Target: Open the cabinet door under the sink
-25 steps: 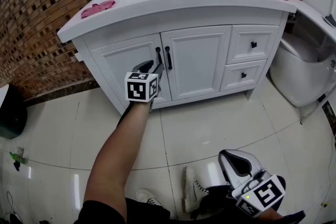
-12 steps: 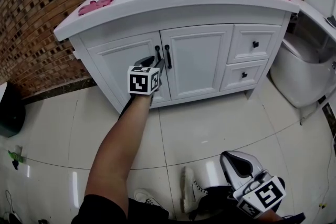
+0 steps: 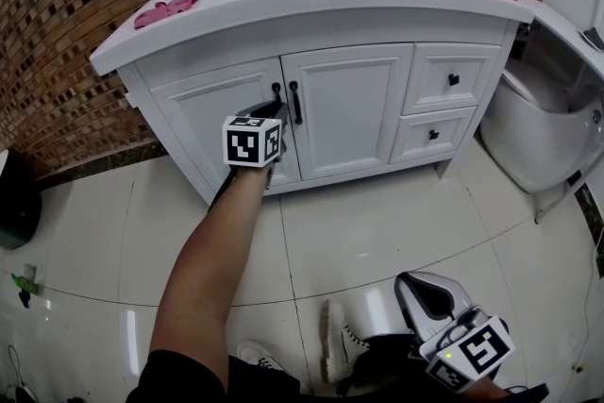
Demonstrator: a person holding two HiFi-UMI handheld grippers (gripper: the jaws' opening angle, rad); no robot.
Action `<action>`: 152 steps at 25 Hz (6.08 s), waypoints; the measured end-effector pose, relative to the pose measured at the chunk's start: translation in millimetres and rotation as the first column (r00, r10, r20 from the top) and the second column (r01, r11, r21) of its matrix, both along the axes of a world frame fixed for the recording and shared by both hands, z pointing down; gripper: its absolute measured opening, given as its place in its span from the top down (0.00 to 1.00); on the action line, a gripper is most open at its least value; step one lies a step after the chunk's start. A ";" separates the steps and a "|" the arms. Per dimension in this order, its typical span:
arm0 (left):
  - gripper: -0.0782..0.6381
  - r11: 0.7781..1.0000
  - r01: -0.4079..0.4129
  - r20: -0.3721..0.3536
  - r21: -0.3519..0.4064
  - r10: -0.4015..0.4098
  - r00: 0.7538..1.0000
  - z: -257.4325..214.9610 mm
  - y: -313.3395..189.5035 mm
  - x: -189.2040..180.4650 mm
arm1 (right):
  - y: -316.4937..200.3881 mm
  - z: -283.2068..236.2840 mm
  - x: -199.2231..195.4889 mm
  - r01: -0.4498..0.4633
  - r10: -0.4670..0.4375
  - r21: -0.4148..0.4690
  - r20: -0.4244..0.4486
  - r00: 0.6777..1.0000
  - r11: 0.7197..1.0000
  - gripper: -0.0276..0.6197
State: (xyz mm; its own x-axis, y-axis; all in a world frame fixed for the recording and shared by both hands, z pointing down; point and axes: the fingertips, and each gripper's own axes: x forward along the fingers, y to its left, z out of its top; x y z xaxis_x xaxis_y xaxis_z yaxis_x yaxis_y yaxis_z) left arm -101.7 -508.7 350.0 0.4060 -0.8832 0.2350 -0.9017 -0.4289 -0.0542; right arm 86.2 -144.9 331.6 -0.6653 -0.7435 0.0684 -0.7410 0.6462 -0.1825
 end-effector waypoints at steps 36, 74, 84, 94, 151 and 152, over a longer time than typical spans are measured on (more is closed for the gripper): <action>0.83 0.998 -0.069 -0.093 -0.015 0.067 0.993 5.7 164.4 -28.7 | 54.8 -2.9 -33.5 0.096 -0.097 0.025 0.005 0.995 0.995 0.95; 0.84 0.990 0.114 -0.085 -0.085 -0.121 0.989 4.2 289.8 -172.5 | 64.7 -3.9 -68.5 0.170 -0.171 0.037 0.020 0.985 0.985 0.95; 0.85 0.965 0.245 -0.149 -0.092 -0.256 0.955 4.0 304.6 -245.1 | 63.5 -6.2 -70.5 0.167 -0.167 0.040 0.020 0.986 0.985 0.95; 0.88 0.970 0.234 -0.184 -0.073 -0.243 0.952 1.8 319.7 -246.0 | 63.1 -5.9 -69.1 0.157 -0.157 0.039 0.006 0.988 0.987 0.95; 0.88 0.982 -0.160 -0.256 0.104 0.181 0.949 -22.3 449.8 -30.9 | 62.2 10.5 -57.3 0.111 -0.108 0.040 -0.080 0.991 0.993 0.95; 0.88 0.982 -0.161 -0.257 0.103 0.182 0.949 -22.3 450.5 -30.5 | 63.0 11.0 -57.7 0.114 -0.110 0.040 -0.085 0.990 0.993 0.95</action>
State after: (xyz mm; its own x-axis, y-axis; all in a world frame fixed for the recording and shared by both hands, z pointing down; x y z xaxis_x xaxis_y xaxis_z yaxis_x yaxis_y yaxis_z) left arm -132.2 -58.2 327.7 0.5908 -0.8062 0.0306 -0.8016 -0.5824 0.1351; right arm 28.4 -81.9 342.6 -0.7378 -0.6684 0.0946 -0.6750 0.7319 -0.0932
